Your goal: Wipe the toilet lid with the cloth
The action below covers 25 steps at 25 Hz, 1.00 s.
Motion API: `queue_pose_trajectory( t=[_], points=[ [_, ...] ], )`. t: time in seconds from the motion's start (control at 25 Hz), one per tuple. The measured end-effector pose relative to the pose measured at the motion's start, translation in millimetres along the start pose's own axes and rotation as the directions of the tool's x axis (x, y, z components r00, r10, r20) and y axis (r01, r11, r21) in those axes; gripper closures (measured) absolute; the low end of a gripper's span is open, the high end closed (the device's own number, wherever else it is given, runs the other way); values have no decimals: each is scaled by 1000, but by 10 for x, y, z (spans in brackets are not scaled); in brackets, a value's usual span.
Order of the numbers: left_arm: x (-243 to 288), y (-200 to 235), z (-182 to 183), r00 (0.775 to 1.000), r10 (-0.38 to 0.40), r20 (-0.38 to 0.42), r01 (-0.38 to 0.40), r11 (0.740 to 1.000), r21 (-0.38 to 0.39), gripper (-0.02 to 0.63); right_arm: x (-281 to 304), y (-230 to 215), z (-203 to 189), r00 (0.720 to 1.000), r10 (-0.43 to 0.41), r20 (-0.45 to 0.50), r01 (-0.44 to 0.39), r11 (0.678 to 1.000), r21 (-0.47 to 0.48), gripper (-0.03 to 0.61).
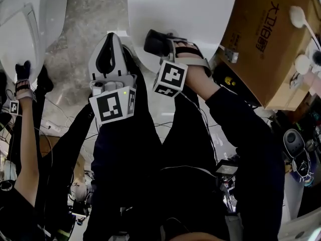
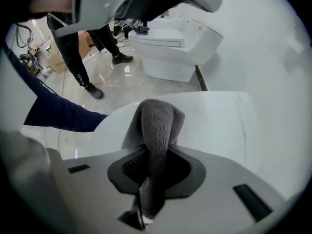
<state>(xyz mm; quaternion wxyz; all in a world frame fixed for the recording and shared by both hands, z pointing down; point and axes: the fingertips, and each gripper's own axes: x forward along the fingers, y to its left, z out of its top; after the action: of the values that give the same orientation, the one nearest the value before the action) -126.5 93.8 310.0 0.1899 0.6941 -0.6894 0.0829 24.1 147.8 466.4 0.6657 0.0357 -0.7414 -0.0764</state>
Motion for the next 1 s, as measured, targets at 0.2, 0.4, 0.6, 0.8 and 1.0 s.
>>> queue_pose_trajectory(
  t=[0.2, 0.4, 0.6, 0.8, 1.0],
  points=[
    [62, 44, 62, 1000, -3, -2, 3, 1000, -12, 600, 21, -933, 202, 990, -140, 22, 141, 990, -13, 508],
    [141, 101, 122, 1000, -13, 3, 13, 1000, -14, 600, 101, -1804, 397, 960, -279, 26, 280, 957, -72, 508],
    [145, 176, 96, 1000, -8, 0, 8, 1000, -8, 599, 242, -2349, 558, 926, -376, 23, 373, 906, -199, 508],
    [151, 213, 93, 1000, -8, -15, 7, 1000, -28, 599, 381, -2650, 799, 902, -428, 50, 424, 860, -285, 508],
    [124, 297, 60, 1000, -4, -31, 3, 999, -34, 600, 643, -2723, 868, 884, -468, 21, 442, 820, -365, 508]
  ],
)
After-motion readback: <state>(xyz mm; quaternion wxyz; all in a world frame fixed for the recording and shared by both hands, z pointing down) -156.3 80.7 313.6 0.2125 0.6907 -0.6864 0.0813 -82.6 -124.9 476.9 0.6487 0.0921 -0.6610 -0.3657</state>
